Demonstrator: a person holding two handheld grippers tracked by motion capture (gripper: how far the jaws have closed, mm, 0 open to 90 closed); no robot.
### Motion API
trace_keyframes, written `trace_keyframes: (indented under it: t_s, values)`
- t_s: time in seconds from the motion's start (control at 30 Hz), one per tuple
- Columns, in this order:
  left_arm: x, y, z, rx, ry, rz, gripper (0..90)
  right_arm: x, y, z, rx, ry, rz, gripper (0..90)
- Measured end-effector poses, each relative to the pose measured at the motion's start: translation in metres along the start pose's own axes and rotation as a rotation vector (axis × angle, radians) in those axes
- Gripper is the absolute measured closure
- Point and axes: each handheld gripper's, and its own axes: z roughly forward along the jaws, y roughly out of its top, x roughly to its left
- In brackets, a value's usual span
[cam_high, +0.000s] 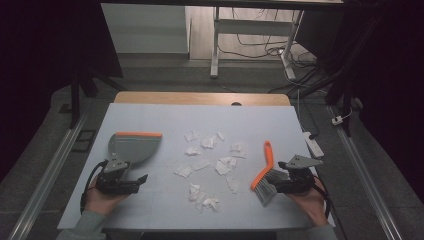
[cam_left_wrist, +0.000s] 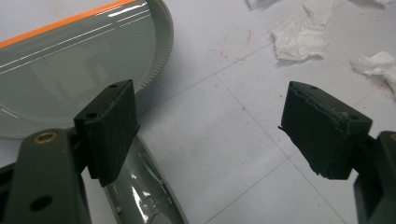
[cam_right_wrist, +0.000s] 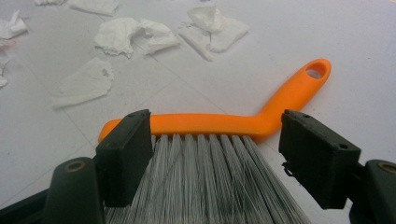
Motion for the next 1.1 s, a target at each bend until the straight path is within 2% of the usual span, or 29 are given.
trace_keyframes:
  t_s: [0.73,0.8,0.97,1.03,1.1]
  values:
    - [-0.001,0.004,0.005,0.004,0.001,0.013,19.6,0.002,-0.003,-0.001,0.020,-0.010,0.012,27.1]
    - [-0.001,0.005,0.005,0.007,0.001,0.015,19.6,0.003,-0.002,0.001,0.065,-0.039,0.013,27.2]
    - [-0.002,0.007,0.007,0.015,0.000,0.018,19.5,0.004,0.002,0.002,0.107,-0.033,0.037,26.3]
    - [-0.002,0.007,0.008,0.019,0.001,0.021,19.5,0.006,0.005,0.004,0.153,-0.040,0.020,26.5]
    - [-0.001,0.007,0.008,0.022,0.004,0.020,19.4,0.009,0.010,0.004,0.190,-0.047,0.032,27.6]
